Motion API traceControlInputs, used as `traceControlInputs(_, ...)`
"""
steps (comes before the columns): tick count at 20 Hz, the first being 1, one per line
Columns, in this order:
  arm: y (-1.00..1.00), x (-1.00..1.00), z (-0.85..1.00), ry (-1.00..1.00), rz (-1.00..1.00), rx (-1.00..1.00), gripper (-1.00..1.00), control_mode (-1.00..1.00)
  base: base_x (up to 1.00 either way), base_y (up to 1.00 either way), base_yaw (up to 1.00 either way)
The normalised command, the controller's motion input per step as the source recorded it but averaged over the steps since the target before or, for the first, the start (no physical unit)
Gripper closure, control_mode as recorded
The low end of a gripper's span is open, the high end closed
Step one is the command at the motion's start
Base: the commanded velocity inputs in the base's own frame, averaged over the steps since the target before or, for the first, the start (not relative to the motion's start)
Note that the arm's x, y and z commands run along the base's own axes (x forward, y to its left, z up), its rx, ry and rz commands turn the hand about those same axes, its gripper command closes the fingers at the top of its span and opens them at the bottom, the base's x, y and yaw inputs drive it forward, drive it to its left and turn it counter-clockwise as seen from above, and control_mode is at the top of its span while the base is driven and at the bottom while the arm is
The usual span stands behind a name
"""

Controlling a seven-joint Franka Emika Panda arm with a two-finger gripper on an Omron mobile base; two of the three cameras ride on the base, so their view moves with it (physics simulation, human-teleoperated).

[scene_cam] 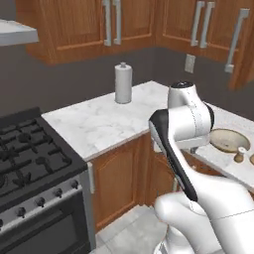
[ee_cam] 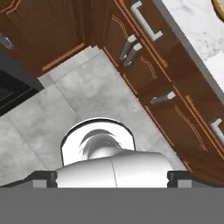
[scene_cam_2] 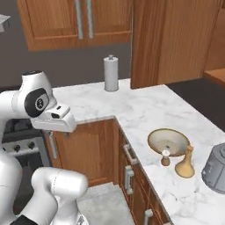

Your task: Retrieve the bottle and the shaker from the cabinet and place them next to the mixing bowl on the counter. Then add garlic from the fridge to the mixing bowl.

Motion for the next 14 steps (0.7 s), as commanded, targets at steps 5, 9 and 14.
traceControlInputs(5, 0.00, 0.00, 0.00, 0.00, 0.00, 0.00, -1.00, 1.00, -0.13, 0.00, 1.00)
traceControlInputs(9, 0.00, 0.00, 0.00, 0.00, 0.00, 0.00, -1.00, 1.00, -0.09, 0.04, 1.00)
traceControlInputs(14, 0.00, 0.00, 0.00, 0.00, 0.00, 0.00, -1.00, 1.00, -0.03, 0.19, 1.00)
